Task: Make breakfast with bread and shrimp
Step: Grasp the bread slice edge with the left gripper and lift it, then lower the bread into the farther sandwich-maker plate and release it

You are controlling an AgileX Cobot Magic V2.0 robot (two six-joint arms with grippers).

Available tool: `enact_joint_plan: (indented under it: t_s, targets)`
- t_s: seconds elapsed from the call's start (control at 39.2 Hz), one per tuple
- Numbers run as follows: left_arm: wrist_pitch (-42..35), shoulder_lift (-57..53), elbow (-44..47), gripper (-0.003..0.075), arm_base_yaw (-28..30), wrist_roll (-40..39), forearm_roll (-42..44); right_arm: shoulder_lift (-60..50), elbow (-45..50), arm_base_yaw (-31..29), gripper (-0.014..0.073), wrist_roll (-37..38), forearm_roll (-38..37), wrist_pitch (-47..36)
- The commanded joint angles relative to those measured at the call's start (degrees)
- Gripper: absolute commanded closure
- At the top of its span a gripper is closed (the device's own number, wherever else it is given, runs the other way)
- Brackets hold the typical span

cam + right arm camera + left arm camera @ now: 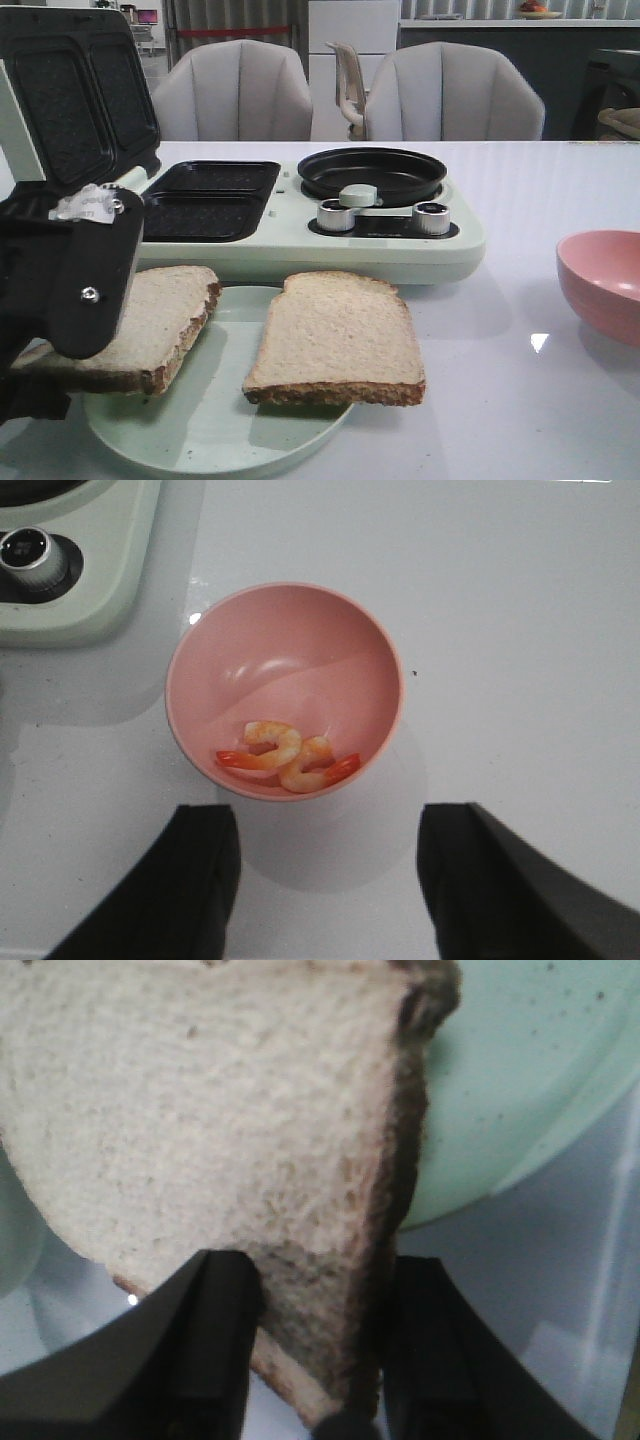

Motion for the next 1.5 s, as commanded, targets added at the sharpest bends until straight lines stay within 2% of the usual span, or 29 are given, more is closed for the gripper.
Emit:
enact_joint_plan:
  t_s: [0.0, 0.15, 0.31, 0.43, 0.54, 0.69, 0.97, 1.12, 1.48]
  targets:
    - [0.4, -1.5, -1.4, 0.0511, -0.5, -0.7, -1.3, -0.1, -2.0, -0.5, 0.0088, -0.1, -0.5, -3.6]
    - [3.9, -3.9, -1.4, 0.0619, -2.3, -0.7, -3.7, -0.1, -2.0, -0.5, 0.0088, -0.1, -0.5, -3.6]
    - [11.0, -10.6, -1.4, 0.0620, -7.0, -0.7, -3.0, -0.1, -2.0, -0.5, 0.0088, -0.1, -0.5, -3.6]
    - [13.9, -17.6, -1.5, 0.0620, -10.3, -0.7, 3.8, -0.1, -2.0, -0.5, 0.0088, -0.1, -0.5, -3.6]
    - [15.6, -20.6, -3.7, 0.0620, -10.2, -0.7, 8.2, -0.1, -2.0, -0.5, 0.0088, -0.1, -0.5, -3.6]
    - [15.6, -19.7, -9.9, 0.0620, -6.9, -0.7, 13.5, -0.1, -2.0, -0.5, 0.0088, -0.1, -0.5, -3.6]
    - [9.1, -6.1, -25.0, 0.0620, 4.0, -0.7, 19.2, -0.1, -2.0, -0.5, 0.0088, -0.1, -0.5, -3.6]
    - [4.3, 3.5, -32.9, 0.0620, 8.6, -0.7, 19.6, -0.1, -2.0, -0.5, 0.0088, -0.1, -0.5, -3.6]
    - [4.2, 23.2, -50.8, 0.0620, 14.7, -0.7, 21.5, -0.1, -2.0, -0.5, 0.0088, -0.1, -0.5, -3.6]
